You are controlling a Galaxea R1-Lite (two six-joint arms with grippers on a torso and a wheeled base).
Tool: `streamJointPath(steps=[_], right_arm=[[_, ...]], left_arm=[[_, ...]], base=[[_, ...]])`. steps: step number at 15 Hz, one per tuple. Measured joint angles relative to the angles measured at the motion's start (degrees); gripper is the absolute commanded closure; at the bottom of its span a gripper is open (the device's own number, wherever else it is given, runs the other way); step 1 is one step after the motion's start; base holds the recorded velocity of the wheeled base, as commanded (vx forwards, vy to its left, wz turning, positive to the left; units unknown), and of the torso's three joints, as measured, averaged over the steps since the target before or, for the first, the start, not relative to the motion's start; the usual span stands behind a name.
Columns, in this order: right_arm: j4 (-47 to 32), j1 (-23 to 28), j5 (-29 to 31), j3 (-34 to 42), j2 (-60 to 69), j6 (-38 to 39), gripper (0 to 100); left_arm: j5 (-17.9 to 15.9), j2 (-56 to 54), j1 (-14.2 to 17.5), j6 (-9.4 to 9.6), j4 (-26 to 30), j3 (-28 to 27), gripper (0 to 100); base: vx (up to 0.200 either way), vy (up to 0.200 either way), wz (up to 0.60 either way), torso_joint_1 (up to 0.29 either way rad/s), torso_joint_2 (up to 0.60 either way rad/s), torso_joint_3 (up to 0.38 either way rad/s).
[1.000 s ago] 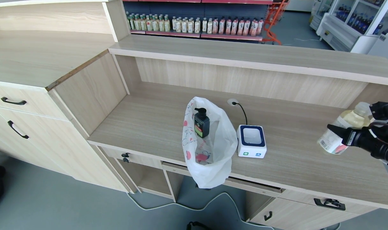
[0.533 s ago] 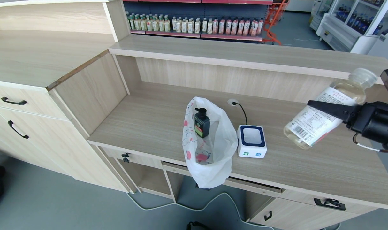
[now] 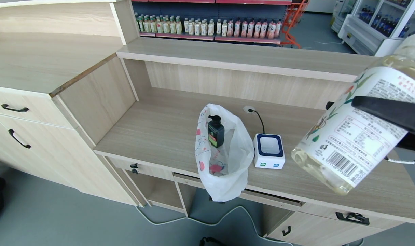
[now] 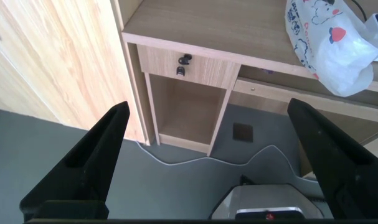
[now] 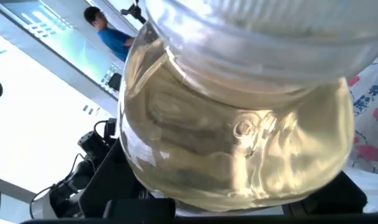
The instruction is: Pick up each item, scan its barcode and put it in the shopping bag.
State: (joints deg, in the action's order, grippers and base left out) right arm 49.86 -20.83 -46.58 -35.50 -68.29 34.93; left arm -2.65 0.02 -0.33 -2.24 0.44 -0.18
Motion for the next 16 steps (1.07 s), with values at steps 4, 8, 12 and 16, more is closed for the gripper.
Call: streamJointPath(steps=[4, 8, 12, 16], right_arm=[[-0.5, -2.6, -3.4, -0.1, 4.1, 3.1, 100], [-0.5, -6.5, -4.3, -1.7, 6.2, 9.7, 100], [-4.2, -7.7, -6.6, -3.3, 7.2, 9.8, 100], [-4.7, -8.3, -8.0, -4.3, 7.5, 9.8, 100]], left_arm=[[0.0, 0.0, 0.0, -0.02, 0.0, 0.0, 0], [0.0, 0.0, 0.0, -0.02, 0.0, 0.0, 0], [0.0, 0.0, 0.0, 0.0, 0.0, 0.0, 0], [0.0, 0.0, 0.0, 0.0, 0.0, 0.0, 0]], base=[[0.0, 0.0, 0.0, 0.0, 0.0, 0.0], [0.0, 0.0, 0.0, 0.0, 0.0, 0.0], [0.0, 0.0, 0.0, 0.0, 0.0, 0.0], [0.0, 0.0, 0.0, 0.0, 0.0, 0.0]])
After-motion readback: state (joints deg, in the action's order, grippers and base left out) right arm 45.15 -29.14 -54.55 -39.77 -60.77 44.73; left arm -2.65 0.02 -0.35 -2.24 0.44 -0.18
